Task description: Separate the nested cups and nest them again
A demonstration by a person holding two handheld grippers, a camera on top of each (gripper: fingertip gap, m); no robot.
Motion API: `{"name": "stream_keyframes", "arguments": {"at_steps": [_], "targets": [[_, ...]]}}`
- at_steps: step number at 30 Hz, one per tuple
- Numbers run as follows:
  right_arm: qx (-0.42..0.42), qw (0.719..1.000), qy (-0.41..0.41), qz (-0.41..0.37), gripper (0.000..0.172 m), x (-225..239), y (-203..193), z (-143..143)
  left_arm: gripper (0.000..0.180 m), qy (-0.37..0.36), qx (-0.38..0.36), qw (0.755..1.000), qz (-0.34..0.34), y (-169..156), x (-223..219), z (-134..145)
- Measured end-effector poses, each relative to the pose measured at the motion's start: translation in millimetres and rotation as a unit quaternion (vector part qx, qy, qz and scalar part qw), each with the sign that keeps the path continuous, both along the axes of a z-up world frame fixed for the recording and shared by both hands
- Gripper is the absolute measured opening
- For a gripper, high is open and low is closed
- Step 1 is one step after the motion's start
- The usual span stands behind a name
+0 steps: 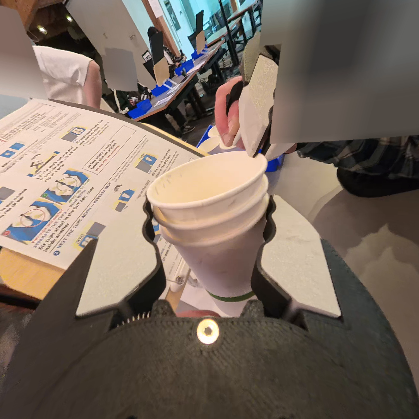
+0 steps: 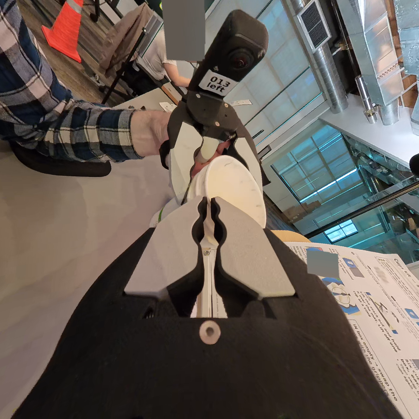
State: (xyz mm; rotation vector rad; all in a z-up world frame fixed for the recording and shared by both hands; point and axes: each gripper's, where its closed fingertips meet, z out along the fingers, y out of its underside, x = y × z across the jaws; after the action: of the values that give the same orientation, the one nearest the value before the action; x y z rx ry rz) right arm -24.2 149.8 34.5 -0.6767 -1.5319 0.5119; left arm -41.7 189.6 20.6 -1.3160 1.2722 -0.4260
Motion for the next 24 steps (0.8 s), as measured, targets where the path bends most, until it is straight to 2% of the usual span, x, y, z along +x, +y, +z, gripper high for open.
{"name": "stream_keyframes", "arguments": {"at_steps": [9,22,24], "targets": [[0.004,1.000,-0.009,-0.007,0.003,3,3,-1,0.093,-0.024,-0.026,0.999,-0.020,1,5,-2],[-0.017,0.996,-0.079,-0.025,0.007,-6,1,-19,0.092,0.075,0.040,0.996,0.032,6,4,-19],[-0.017,0.996,-0.087,-0.028,0.003,-8,0,-22,0.092,0.081,0.046,0.995,0.038,7,4,-20]]}}
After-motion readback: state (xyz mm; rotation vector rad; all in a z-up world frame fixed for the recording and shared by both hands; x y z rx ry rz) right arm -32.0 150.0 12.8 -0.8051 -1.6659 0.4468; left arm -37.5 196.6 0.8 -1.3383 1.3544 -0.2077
